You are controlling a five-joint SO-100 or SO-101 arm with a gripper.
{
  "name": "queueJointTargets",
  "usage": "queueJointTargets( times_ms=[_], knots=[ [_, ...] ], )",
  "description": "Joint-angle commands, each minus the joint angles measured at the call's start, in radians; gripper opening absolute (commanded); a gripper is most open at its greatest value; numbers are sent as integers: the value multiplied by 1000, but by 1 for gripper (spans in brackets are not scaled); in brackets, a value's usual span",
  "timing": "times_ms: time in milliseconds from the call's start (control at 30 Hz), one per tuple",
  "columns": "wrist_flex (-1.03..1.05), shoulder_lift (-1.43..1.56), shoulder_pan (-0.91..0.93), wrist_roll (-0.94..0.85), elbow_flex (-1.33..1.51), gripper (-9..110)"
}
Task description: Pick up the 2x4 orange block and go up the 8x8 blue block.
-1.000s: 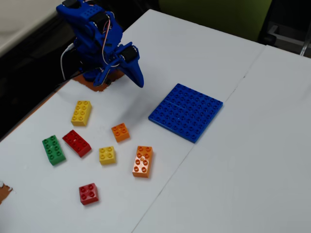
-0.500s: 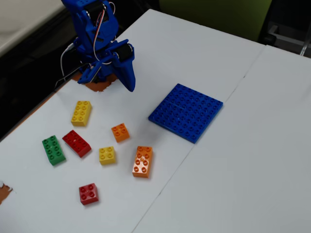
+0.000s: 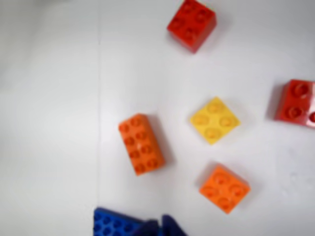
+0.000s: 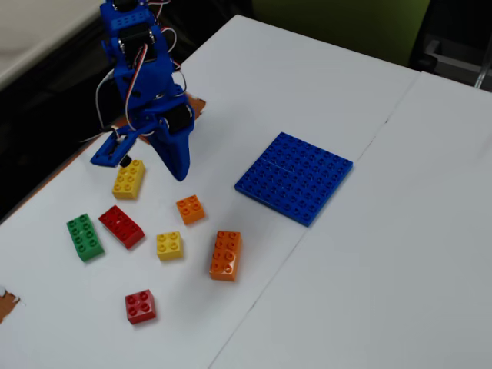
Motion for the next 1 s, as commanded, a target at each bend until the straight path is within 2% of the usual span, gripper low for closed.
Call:
queueJointTargets(
  times_ms=[0, 500, 667, 967],
  knots=[
    [6, -72, 23, -89, -146, 0],
    [34, -448, 41, -430, -469, 0],
    [44, -591, 38, -423, -629, 0],
    [51, -675, 8, -397, -684, 0]
  ],
)
